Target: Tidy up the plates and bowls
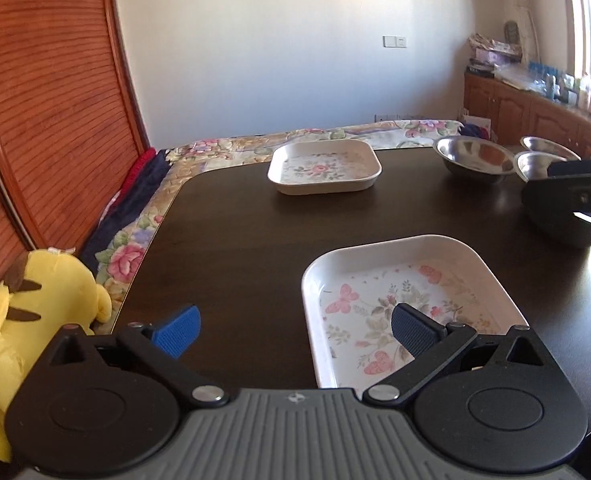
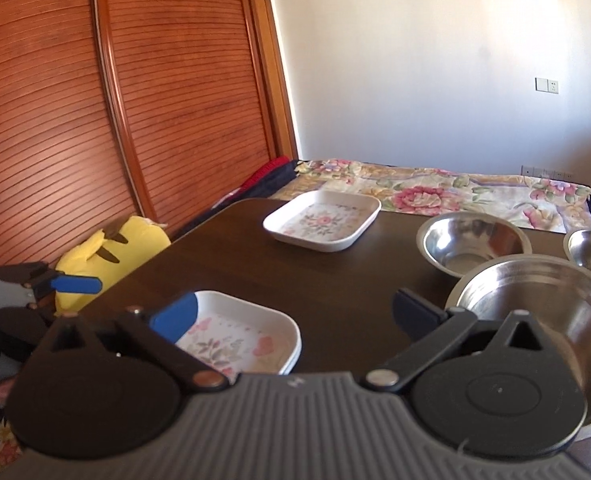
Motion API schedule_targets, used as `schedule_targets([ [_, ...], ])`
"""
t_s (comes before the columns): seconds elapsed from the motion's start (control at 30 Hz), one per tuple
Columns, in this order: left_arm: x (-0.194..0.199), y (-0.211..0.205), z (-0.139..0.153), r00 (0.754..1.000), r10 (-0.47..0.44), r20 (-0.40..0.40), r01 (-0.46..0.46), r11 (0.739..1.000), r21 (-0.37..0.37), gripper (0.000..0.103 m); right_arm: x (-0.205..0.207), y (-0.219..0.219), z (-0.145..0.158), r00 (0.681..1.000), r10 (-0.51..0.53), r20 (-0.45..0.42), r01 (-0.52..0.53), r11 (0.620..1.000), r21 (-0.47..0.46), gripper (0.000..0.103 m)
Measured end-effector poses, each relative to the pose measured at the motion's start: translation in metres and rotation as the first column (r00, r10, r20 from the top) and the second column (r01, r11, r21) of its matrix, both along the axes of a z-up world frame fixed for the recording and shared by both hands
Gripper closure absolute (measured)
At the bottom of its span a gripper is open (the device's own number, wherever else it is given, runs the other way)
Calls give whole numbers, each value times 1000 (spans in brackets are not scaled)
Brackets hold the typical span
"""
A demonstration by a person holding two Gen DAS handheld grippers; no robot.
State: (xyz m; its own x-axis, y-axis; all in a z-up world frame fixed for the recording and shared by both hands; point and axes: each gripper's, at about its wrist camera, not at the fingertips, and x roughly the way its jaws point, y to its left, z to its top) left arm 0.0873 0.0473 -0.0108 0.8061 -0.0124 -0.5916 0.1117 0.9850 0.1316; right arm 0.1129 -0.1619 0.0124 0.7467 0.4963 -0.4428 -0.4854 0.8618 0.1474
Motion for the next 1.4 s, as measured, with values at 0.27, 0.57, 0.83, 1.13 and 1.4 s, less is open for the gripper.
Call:
schedule_targets([
  [0.27, 0, 0, 10, 999, -29, 41, 30, 1000, -3, 0, 1, -5, 3, 1000, -16, 8, 16, 1000, -2, 0],
  [0.57, 23, 11, 44, 992, -23, 126, 22, 1000, 3, 0, 19, 3, 23, 999, -15, 45, 17, 999, -31, 0],
  [0.83, 61, 23, 82, 978, -93, 187, 105, 993, -53, 0, 56, 16, 45, 999, -11, 50, 13, 999, -39, 0],
  [1.13, 115, 24, 78, 979, -145, 142, 158, 984, -84, 14, 104, 33, 45, 1000, -10, -14, 9, 997, -79, 0],
  [1.4, 161, 29, 60, 983, -155, 97, 165, 980, -108, 45, 146, 46, 31, 996, -27, -88, 15, 990, -141, 15],
])
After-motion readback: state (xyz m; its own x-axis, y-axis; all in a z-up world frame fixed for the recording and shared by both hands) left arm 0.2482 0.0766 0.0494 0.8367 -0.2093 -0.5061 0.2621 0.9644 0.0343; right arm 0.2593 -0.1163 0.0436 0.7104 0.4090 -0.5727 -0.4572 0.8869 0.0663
